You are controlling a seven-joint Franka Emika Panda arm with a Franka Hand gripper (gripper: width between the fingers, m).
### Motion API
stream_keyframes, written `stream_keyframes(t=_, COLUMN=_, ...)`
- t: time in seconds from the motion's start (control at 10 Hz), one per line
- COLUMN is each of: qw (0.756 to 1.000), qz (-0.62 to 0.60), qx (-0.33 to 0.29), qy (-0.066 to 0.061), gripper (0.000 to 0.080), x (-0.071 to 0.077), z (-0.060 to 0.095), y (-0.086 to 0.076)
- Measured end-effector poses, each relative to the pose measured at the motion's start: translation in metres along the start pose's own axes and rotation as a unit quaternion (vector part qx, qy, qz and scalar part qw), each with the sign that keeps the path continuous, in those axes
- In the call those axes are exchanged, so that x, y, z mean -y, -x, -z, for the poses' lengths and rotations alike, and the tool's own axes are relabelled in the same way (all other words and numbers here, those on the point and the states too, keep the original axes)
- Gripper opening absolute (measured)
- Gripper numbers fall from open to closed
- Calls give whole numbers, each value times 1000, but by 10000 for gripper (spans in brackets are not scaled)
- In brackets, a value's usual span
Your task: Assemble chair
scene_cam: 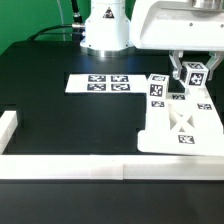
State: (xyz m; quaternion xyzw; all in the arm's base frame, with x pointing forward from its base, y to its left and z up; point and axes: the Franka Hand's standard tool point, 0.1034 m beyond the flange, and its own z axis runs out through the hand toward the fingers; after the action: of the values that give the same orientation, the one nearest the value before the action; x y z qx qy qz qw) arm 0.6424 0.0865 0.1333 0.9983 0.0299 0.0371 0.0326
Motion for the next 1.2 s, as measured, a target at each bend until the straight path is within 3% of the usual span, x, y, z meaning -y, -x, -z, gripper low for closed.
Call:
stream_keyframes(t=0.7, qw=1000, qz=-1, qx=-4, qy=3, gripper=271, x=-1, z=-5, y=2)
stream_keyframes(t=1.2, qw=1000, qz=-22, qx=-1, qy=-1, gripper=271, x=13, z=-9, y=5)
